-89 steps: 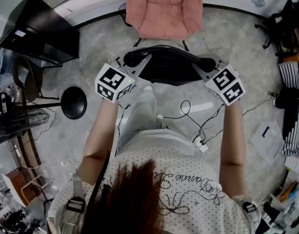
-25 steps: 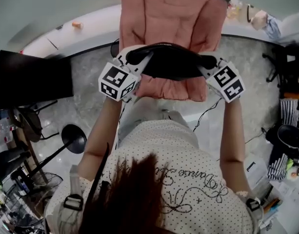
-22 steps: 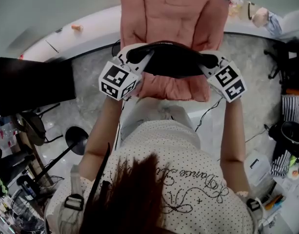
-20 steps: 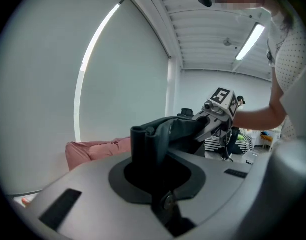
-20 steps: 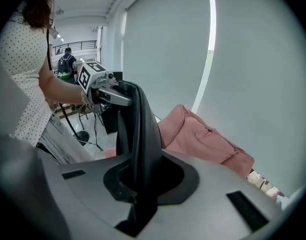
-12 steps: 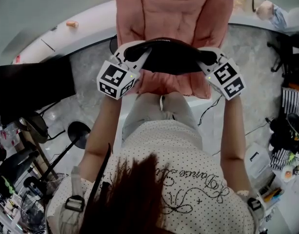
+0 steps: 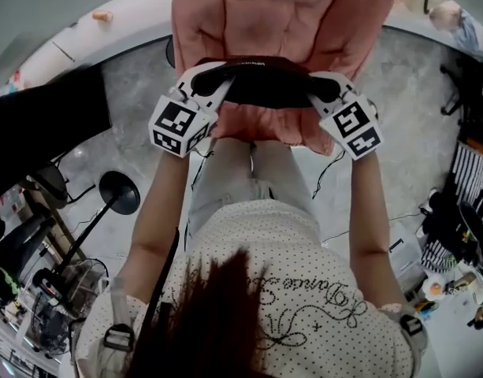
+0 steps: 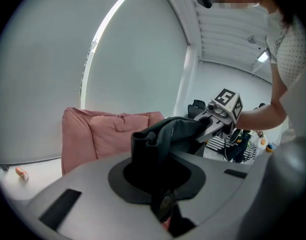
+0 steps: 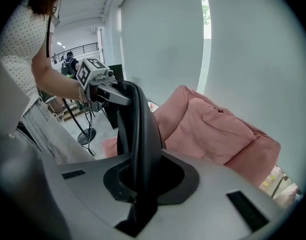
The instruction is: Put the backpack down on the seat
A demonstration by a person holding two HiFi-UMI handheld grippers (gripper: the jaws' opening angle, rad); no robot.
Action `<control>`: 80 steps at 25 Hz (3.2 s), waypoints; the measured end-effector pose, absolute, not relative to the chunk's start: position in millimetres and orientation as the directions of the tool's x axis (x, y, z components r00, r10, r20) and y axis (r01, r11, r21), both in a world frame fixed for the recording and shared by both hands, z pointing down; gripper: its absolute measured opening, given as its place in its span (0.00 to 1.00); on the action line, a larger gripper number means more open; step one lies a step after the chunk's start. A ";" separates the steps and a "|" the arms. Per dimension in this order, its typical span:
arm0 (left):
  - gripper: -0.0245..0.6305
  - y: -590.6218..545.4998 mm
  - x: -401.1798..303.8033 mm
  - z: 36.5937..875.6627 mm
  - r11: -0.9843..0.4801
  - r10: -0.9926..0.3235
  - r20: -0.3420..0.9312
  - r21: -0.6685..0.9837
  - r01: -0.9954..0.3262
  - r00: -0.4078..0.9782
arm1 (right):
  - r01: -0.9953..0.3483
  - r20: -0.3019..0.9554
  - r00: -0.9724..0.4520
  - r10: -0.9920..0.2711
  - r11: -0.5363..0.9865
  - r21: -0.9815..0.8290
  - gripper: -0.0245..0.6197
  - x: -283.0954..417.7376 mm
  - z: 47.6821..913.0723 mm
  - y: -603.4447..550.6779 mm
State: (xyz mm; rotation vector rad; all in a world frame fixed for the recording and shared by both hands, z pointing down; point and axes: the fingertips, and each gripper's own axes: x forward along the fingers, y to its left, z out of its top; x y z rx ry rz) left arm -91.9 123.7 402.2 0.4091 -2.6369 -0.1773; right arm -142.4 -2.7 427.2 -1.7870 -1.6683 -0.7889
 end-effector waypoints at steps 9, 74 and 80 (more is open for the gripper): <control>0.11 113.7 -107.8 489.5 0.947 -0.314 0.518 0.233 -0.222 -0.796 | 0.995 0.767 0.097 0.634 -0.031 -0.100 0.10 -157.6 516.1 -14.7; 0.48 139.2 -117.5 601.0 0.928 -0.194 0.627 0.367 0.066 -0.754 | 0.934 0.625 -0.027 0.780 0.242 -0.261 0.53 -224.1 568.4 4.0; 0.44 143.5 -115.3 553.3 0.941 -0.133 0.579 0.329 0.081 -0.804 | 0.927 0.545 -0.144 0.826 0.306 -0.218 0.38 -228.1 513.4 -0.9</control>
